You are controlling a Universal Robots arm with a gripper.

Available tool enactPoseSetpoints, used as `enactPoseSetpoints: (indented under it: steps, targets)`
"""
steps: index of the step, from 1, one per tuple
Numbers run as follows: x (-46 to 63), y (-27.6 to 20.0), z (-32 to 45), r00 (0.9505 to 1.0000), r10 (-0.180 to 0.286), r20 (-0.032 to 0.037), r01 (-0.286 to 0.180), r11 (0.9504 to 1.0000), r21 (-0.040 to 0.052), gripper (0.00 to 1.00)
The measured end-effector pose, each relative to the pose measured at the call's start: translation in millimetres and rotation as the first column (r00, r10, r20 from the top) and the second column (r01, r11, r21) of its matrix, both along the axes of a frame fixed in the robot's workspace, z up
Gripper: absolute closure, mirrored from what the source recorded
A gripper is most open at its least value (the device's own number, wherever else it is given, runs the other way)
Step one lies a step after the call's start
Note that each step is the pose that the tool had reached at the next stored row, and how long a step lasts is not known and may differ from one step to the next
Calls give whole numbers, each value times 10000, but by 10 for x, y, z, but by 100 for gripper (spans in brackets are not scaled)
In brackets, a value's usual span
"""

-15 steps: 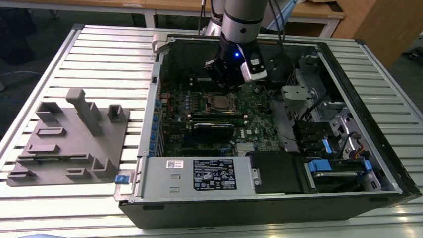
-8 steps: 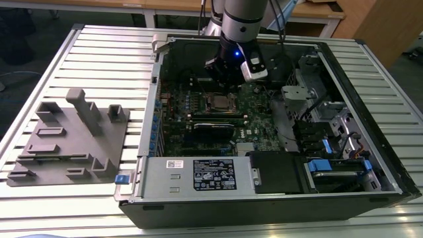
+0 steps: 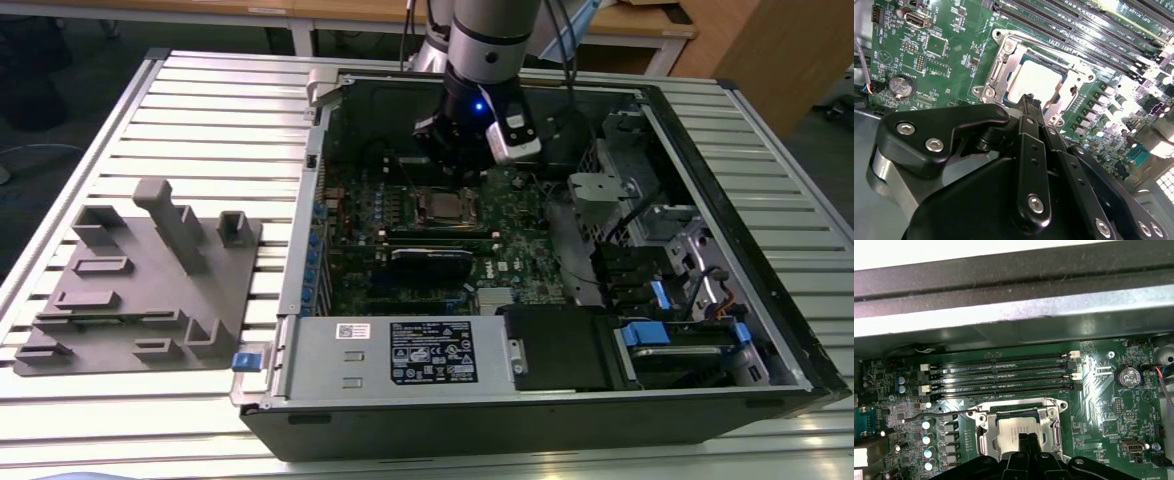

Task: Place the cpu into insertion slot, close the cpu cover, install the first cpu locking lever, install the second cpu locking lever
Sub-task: 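Close the cpu cover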

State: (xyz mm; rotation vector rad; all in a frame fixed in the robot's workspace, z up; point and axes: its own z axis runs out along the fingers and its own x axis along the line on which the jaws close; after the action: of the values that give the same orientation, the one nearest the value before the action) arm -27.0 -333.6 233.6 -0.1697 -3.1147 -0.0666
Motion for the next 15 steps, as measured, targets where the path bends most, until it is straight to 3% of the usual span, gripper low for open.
enactPoseSetpoints:
  steps: [15]
  targets:
    - [0,0,29,10000,0,-1,0,10000,-3,89]
